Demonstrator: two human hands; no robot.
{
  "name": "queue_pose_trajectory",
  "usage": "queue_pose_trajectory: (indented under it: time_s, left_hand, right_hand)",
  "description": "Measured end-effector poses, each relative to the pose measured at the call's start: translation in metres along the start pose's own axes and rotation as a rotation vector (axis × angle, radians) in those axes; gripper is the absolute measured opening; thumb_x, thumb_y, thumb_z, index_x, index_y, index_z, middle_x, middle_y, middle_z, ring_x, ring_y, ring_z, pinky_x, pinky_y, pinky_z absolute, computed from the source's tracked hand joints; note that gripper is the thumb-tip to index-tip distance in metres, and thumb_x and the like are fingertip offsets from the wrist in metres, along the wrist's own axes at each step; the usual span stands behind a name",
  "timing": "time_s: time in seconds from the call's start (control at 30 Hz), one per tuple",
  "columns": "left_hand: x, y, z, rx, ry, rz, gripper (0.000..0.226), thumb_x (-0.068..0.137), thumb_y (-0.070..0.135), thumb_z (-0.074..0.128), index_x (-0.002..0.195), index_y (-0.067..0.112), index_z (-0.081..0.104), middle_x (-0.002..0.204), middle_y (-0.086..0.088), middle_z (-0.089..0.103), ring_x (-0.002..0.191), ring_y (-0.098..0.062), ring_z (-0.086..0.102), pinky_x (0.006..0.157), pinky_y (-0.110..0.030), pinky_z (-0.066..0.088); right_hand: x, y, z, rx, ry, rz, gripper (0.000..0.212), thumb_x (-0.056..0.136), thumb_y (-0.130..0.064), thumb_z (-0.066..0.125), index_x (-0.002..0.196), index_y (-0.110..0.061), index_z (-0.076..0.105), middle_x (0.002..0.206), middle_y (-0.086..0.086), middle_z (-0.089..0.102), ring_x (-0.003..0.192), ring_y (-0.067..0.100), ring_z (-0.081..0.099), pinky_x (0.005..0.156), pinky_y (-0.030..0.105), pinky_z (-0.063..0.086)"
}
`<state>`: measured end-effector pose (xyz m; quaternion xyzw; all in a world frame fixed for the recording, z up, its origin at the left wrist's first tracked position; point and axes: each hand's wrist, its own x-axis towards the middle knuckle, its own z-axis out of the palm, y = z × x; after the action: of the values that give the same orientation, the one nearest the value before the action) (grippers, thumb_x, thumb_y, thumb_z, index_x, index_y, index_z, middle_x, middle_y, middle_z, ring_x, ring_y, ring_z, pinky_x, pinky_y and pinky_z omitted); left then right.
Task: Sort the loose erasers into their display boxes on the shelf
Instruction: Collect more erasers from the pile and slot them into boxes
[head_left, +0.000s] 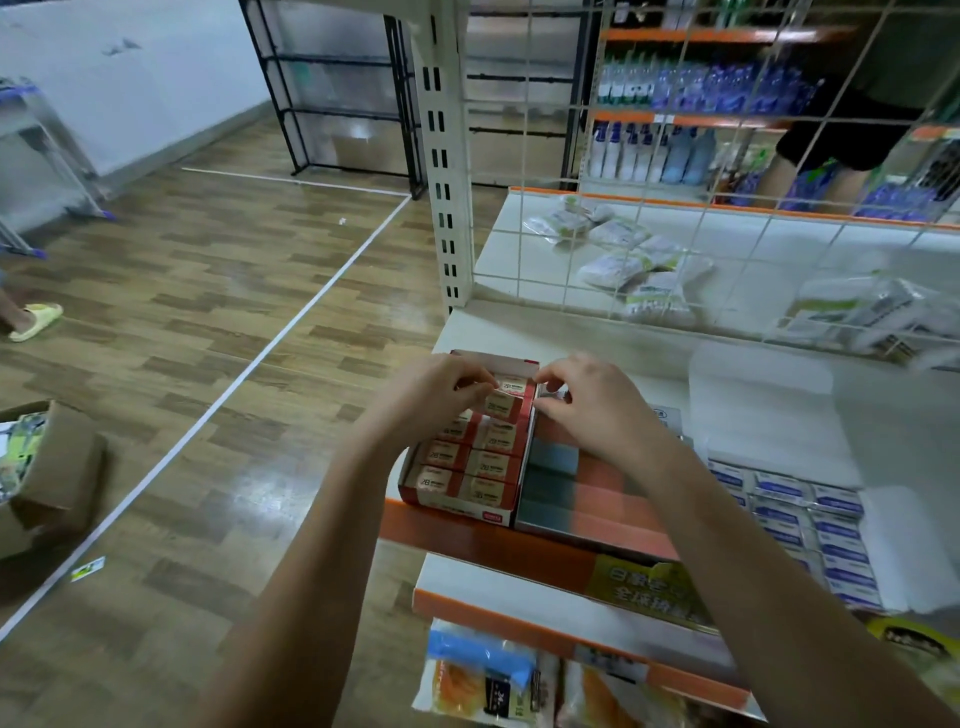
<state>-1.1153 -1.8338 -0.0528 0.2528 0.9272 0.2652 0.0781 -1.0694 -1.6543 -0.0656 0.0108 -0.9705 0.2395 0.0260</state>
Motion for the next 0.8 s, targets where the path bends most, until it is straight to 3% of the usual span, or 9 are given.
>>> queue_pose_trajectory:
  time_s: [0.13,0.27,0.47,0.6,0.8]
  left_hand:
    - [0.004,0.007,0.002,0.097,-0.086,0.031,0.022,0.095,0.026,0.051,0.111,0.023,0.065,0.099,0.005,0.065,0.082,-0.007,0.056,0.068,-0.018,0.046]
    - [0.005,0.008,0.005,0.156,-0.14,0.033,0.023,0.095,0.029,0.051,0.113,0.023,0.064,0.105,0.004,0.064,0.077,-0.002,0.051,0.06,-0.012,0.038]
    - [0.005,0.012,0.01,0.31,-0.113,0.05,0.027,0.092,0.034,0.054,0.116,0.024,0.062,0.121,0.002,0.057,0.09,-0.006,0.046,0.078,-0.021,0.041]
    - [0.008,0.025,0.009,0.443,-0.025,0.072,0.036,0.088,0.037,0.058,0.122,0.024,0.055,0.123,-0.002,0.053,0.114,-0.017,0.047,0.094,-0.032,0.045]
    - [0.046,0.092,0.011,0.464,0.065,0.201,0.032,0.093,0.037,0.051,0.12,0.02,0.056,0.119,-0.004,0.054,0.107,-0.024,0.056,0.082,-0.036,0.046]
  right_hand:
    - [-0.002,0.001,0.002,0.008,0.016,0.014,0.028,0.089,-0.029,0.058,0.116,-0.019,0.061,0.111,0.003,0.058,0.101,0.018,0.053,0.081,0.024,0.036]
    - [-0.002,0.001,0.004,0.002,0.024,0.017,0.028,0.089,-0.029,0.059,0.115,-0.019,0.062,0.11,0.003,0.058,0.1,0.017,0.053,0.081,0.024,0.036]
    - [-0.002,-0.001,0.003,-0.018,0.028,0.01,0.028,0.089,-0.029,0.059,0.114,-0.018,0.061,0.11,0.002,0.058,0.101,0.016,0.053,0.083,0.025,0.039]
    - [0.001,-0.006,-0.009,-0.062,-0.029,-0.006,0.026,0.09,-0.026,0.055,0.115,-0.018,0.061,0.114,0.002,0.06,0.101,0.018,0.055,0.086,0.032,0.046]
    - [-0.007,0.019,-0.059,-0.177,0.074,0.039,0.028,0.088,-0.023,0.06,0.115,-0.016,0.058,0.114,0.004,0.058,0.103,0.024,0.058,0.084,0.034,0.047]
